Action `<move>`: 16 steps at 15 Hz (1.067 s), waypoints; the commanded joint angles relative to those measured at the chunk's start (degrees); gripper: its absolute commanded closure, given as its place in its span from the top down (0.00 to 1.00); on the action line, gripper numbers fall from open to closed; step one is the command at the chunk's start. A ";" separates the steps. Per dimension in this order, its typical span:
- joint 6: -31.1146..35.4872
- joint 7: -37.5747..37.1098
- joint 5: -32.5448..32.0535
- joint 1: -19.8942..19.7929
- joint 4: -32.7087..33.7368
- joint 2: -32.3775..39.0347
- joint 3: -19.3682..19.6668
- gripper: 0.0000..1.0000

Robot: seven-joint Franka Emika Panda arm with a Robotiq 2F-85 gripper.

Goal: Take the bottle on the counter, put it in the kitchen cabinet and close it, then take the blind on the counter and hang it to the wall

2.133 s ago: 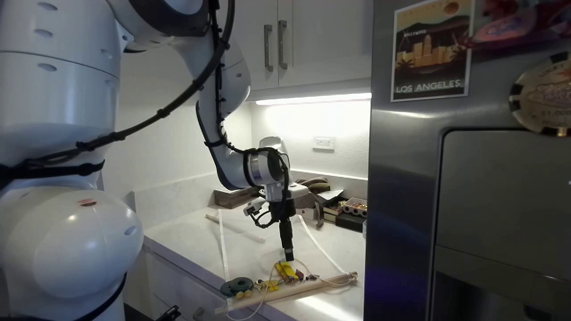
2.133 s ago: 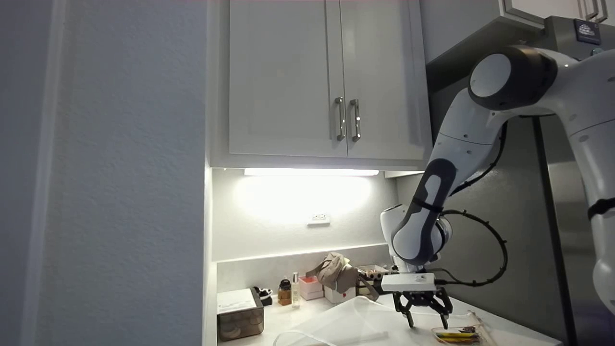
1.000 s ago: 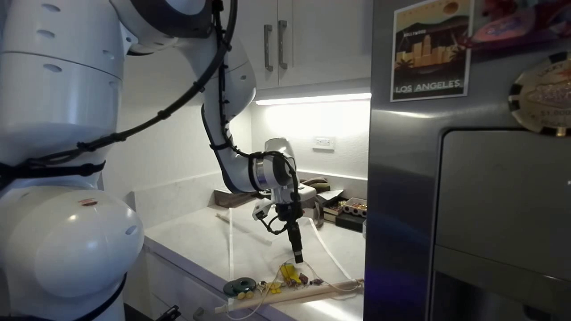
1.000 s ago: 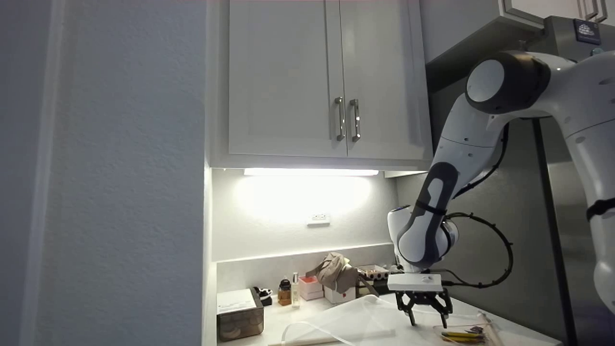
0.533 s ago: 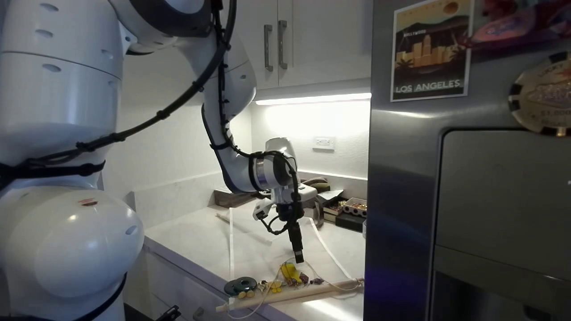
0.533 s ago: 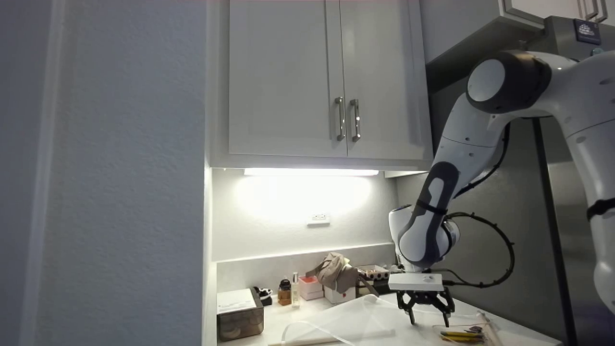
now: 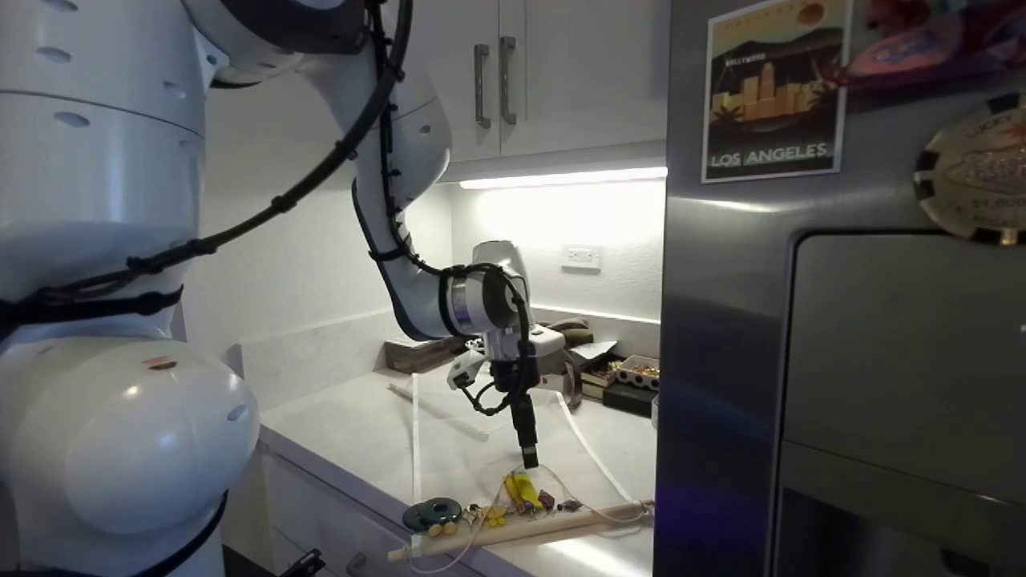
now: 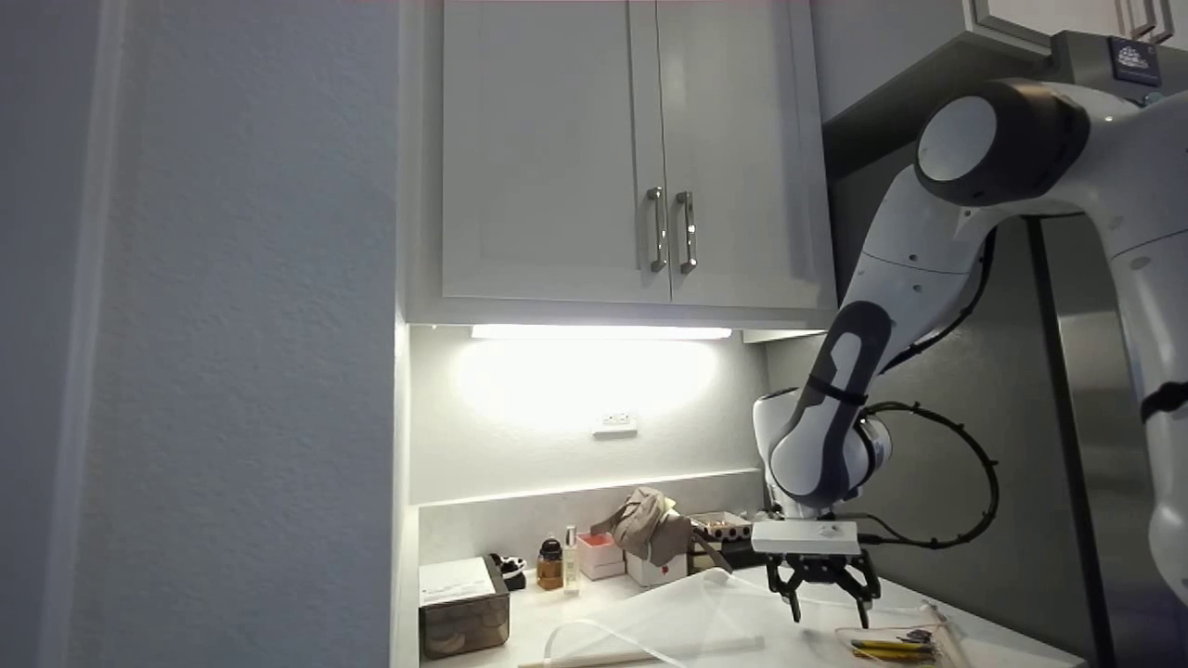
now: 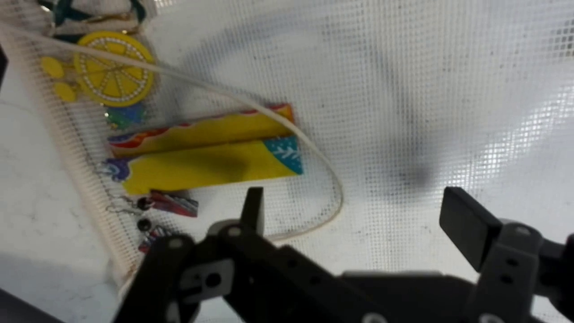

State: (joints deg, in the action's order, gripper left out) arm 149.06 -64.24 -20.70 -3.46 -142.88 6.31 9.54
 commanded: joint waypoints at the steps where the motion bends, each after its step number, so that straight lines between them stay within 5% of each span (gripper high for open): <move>1: -2.28 1.00 0.26 0.01 -2.43 -4.09 -0.01 1.00; 16: -1.81 0.30 -0.30 -1.03 -1.74 -1.30 0.47 0.96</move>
State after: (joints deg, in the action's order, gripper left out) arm 147.67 -64.28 -20.75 -4.11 -144.76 4.92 9.77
